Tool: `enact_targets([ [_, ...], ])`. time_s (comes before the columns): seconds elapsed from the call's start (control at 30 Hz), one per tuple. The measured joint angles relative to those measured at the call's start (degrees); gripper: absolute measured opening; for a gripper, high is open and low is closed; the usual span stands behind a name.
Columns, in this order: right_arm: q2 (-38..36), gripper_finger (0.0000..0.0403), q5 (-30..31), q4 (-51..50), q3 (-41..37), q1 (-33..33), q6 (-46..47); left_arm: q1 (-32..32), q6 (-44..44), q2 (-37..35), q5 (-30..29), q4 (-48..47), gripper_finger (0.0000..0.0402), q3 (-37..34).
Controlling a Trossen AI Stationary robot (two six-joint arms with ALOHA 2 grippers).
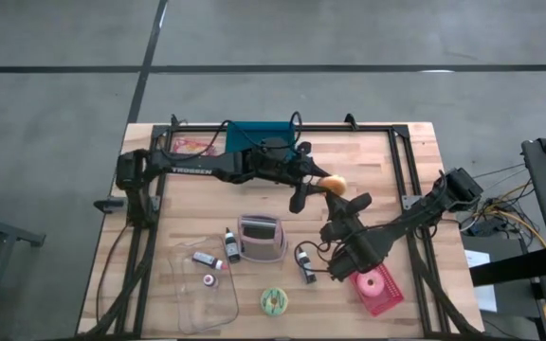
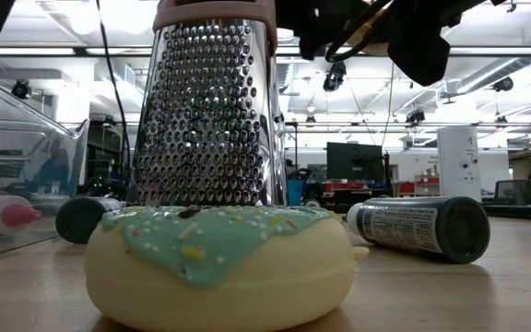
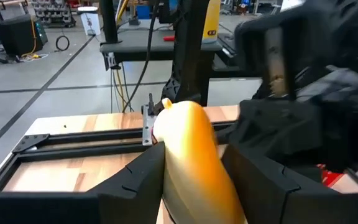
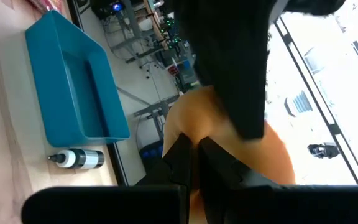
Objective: Pick & Place Food Item
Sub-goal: Put the black donut into the red bin
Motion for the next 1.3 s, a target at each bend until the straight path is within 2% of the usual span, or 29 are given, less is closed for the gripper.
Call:
enact_targets([
  [0.13,0.0,0.0008,-0.1,0.0,0.0,0.0,0.0,0.0,0.1,1.1,-0.5,-1.3,0.0175,1.5],
  [0.23,0.0,0.0008,0.1,0.0,0.0,0.0,0.0,0.0,2.0,0.8,-0.5,-1.7,0.0156,1.8],
  [0.3,0.0,0.0008,0.2,0.0,0.0,0.0,-0.1,-0.1,3.9,0.7,-0.5,-2.0,0.0122,1.9],
  [0.4,0.0,0.0008,0.4,0.0,0.0,0.0,0.0,-0.3,7.1,0.4,-0.4,-2.3,0.0036,1.9],
  [0.5,0.0,0.0008,0.4,0.0,0.0,0.0,0.0,-0.5,9.4,0.4,-0.4,-2.3,0.0012,1.9],
  [0.9,-0.1,0.0010,1.8,0.6,0.3,0.0,0.4,-1.4,17.4,-4.4,-6.3,-7.6,0.0005,1.9],
  [1.1,-0.1,0.0028,1.8,0.8,1.7,0.2,0.4,-1.5,19.4,-6.6,-9.0,-9.1,0.0005,1.8],
  [1.3,-0.1,0.0048,-3.8,0.7,5.4,1.3,0.3,-1.2,19.9,-8.5,-10.3,-8.7,0.0004,1.9],
])
